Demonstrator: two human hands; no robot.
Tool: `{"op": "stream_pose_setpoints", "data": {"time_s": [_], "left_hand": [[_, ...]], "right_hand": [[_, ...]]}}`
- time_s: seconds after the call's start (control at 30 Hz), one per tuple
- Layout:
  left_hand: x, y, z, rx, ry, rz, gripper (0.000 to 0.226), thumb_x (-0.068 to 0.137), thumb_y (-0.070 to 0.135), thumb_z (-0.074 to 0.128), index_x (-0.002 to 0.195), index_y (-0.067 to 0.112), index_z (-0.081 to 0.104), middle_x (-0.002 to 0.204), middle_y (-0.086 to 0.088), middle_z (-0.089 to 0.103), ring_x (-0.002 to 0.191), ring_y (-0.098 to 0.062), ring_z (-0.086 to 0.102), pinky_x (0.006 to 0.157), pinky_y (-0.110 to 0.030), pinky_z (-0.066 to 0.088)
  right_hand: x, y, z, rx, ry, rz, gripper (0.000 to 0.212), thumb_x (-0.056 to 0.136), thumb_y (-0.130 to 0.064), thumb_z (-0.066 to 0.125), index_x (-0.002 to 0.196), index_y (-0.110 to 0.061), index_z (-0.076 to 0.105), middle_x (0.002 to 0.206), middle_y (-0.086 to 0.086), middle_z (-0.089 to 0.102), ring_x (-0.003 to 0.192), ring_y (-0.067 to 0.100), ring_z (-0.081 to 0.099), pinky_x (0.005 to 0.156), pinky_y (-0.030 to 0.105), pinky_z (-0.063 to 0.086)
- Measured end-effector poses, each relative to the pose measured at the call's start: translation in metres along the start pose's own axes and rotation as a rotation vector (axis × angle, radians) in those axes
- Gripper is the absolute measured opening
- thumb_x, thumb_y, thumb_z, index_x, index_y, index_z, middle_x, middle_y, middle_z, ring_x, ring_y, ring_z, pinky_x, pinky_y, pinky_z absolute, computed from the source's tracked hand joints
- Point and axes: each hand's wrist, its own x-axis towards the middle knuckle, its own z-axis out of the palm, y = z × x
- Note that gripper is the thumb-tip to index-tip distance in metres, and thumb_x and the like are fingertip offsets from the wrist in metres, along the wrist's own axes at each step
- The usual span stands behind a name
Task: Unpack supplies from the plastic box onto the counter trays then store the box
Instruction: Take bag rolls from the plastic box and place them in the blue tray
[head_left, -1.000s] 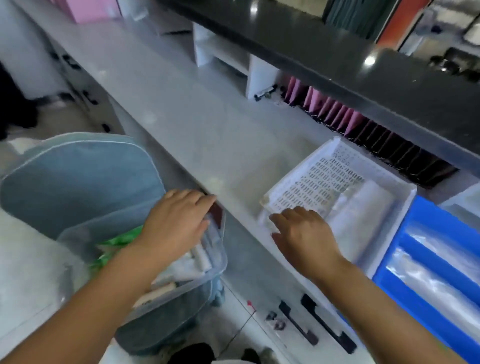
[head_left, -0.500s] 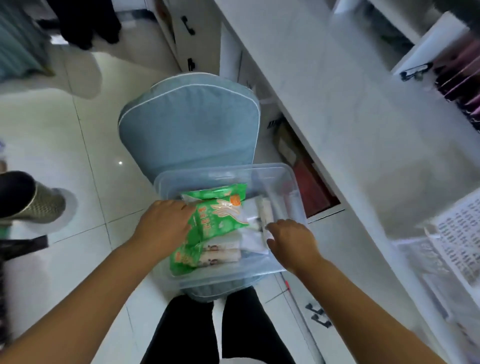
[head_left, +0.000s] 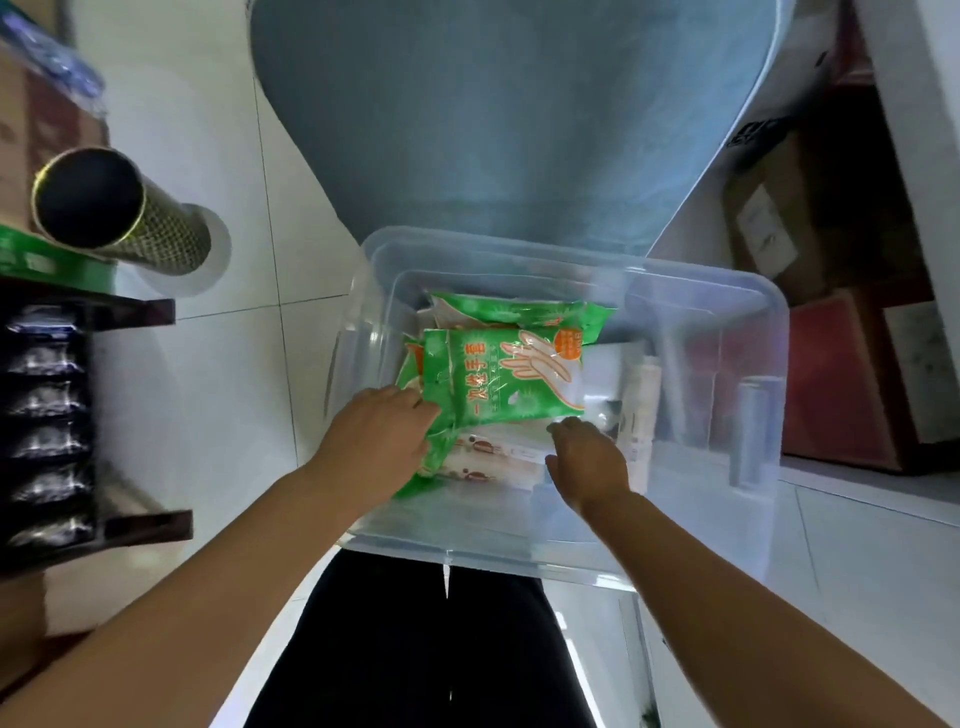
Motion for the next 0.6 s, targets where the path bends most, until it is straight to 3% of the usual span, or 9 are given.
{"op": "stream_pose_setpoints", "data": {"time_s": [0.2, 0.4, 0.6], "left_hand": [[0.017, 0.009, 0.027, -0.176, -0.007, -0.048, 0.038, 0.088, 0.023, 0.052, 0.125, 0.016, 0.055, 0.114, -0.008, 0.063, 0.104, -0.027, 0.057, 0.082, -0.035, 0.045], [0.028, 0.021, 0.039, -0.187, -0.054, -0.065, 0.031, 0.087, 0.024, 0.051, 0.117, 0.016, 0.057, 0.103, -0.007, 0.062, 0.098, -0.028, 0.057, 0.076, -0.036, 0.049], [0.039, 0.035, 0.043, -0.147, -0.129, -0.005, 0.036, 0.086, 0.019, 0.052, 0.121, 0.021, 0.057, 0.104, -0.005, 0.060, 0.098, -0.024, 0.054, 0.074, -0.032, 0.043]], "right_hand": [[0.027, 0.017, 0.039, 0.071, -0.108, 0.000, 0.054, 0.083, -0.030, 0.065, 0.128, -0.008, 0.045, 0.124, 0.012, 0.050, 0.109, 0.029, 0.052, 0.083, 0.038, 0.047], [0.037, 0.019, 0.040, 0.163, -0.115, 0.017, 0.050, 0.068, -0.033, 0.074, 0.109, -0.010, 0.057, 0.112, 0.009, 0.049, 0.102, 0.025, 0.048, 0.078, 0.034, 0.047], [0.010, 0.038, 0.009, 0.690, -0.210, 0.217, 0.038, 0.069, -0.040, 0.073, 0.096, -0.019, 0.057, 0.097, -0.002, 0.057, 0.081, 0.015, 0.054, 0.057, 0.022, 0.038]]}}
